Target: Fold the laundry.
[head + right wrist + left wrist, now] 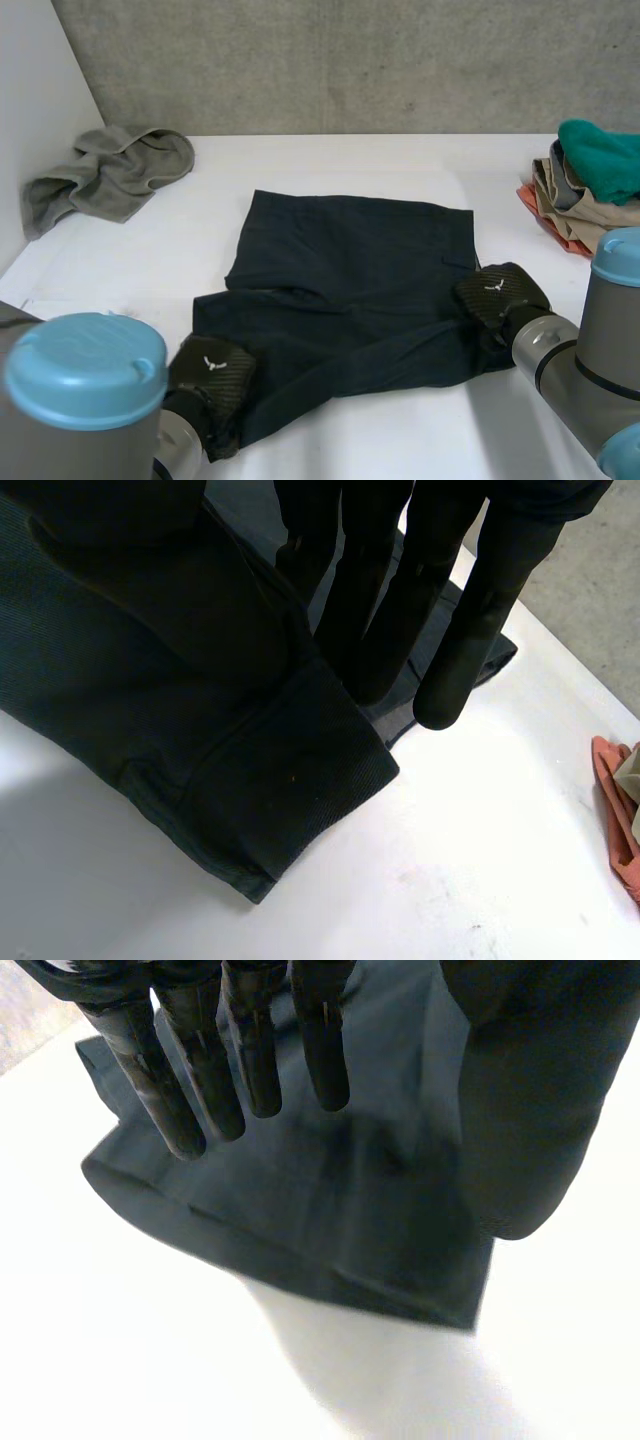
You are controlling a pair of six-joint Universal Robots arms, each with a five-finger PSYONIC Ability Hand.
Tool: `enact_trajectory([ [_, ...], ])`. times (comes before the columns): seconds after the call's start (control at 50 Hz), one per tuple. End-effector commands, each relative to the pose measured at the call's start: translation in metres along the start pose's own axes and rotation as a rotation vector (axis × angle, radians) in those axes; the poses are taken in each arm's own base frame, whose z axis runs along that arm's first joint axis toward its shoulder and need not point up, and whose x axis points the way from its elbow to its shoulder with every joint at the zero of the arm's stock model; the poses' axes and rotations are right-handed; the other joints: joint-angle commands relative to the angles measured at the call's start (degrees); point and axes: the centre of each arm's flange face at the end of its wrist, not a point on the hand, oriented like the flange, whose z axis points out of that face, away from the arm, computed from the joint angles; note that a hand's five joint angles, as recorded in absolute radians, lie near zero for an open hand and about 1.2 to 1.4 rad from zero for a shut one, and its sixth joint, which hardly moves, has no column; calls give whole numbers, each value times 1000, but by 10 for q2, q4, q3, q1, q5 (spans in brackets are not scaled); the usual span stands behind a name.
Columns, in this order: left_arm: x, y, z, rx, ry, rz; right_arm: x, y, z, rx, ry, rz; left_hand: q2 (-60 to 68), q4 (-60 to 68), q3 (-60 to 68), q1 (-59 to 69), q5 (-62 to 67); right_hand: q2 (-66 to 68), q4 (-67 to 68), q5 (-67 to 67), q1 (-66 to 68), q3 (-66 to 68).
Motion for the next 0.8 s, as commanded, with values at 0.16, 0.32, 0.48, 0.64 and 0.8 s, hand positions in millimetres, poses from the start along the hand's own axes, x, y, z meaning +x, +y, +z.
enact_trajectory([
  [0.16, 11, 10, 32, 31, -24, 2, -2, 2, 0, -2, -3, -4, 448, 456, 446, 440, 456, 118, 110, 110, 170, 112],
  [0.32, -1, 0, 22, 75, -134, 63, -7, 2, -20, -54, -57, -121, 529, 537, 527, 522, 538, 118, 110, 110, 170, 112],
  [0.48, 23, 26, -43, -66, 50, 420, -19, 34, -78, -259, -259, -619, 529, 537, 527, 522, 538, 118, 110, 110, 170, 112],
  [0.64, 21, 7, -36, -55, 55, 406, -14, 27, -63, -215, -201, -570, 529, 537, 527, 522, 538, 118, 110, 110, 170, 112],
  [0.8, -6, -48, 35, 114, -126, 256, 3, -1, -20, -73, -48, -431, 529, 537, 527, 522, 538, 118, 110, 110, 170, 112],
])
